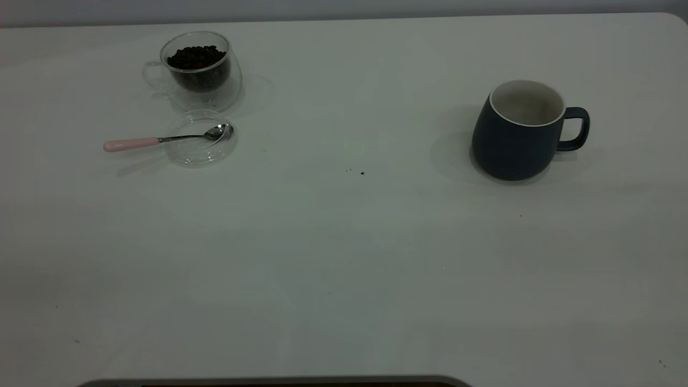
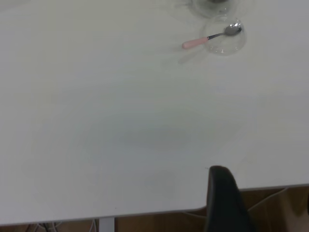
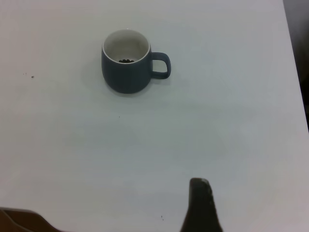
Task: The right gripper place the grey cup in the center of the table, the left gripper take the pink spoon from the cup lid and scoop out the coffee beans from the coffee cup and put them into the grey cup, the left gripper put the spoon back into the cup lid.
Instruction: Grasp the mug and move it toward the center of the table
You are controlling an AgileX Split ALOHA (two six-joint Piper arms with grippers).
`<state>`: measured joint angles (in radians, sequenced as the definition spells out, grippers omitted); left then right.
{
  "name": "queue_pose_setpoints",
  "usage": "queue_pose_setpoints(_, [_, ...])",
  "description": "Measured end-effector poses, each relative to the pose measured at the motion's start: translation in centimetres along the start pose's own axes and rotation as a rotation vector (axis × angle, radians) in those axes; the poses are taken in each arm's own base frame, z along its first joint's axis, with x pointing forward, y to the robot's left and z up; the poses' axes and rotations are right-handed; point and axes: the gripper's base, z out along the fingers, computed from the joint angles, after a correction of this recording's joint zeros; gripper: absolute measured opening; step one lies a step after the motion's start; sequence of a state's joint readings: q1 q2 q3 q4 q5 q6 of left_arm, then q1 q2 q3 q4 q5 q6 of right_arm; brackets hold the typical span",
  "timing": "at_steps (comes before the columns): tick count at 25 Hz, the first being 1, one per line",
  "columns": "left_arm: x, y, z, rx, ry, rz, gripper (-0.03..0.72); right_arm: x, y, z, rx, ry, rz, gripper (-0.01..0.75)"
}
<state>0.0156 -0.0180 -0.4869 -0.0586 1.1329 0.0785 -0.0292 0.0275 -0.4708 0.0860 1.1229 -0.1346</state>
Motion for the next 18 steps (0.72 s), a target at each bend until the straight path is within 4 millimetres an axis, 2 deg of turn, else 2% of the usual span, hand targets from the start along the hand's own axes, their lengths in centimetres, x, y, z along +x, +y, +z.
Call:
queue_pose_setpoints(10, [0.0,0.0,0.0,0.000,0.000,0.000,0.465,-0.4,0.0,0.1,-0.002,0.015,-0.024,0.590])
queue_pose_setpoints(14, [0.0,0.0,0.0,0.000,0.000,0.000,0.465,-2.8,-0.3,0.7,-0.013,0.103,-0.064,0.590])
queue_pose_setpoints(18, [0.0,0.0,0.0,0.000,0.000,0.000,0.465,-6.8,-1.0,3.0,-0.028,0.255,-0.121,0.590])
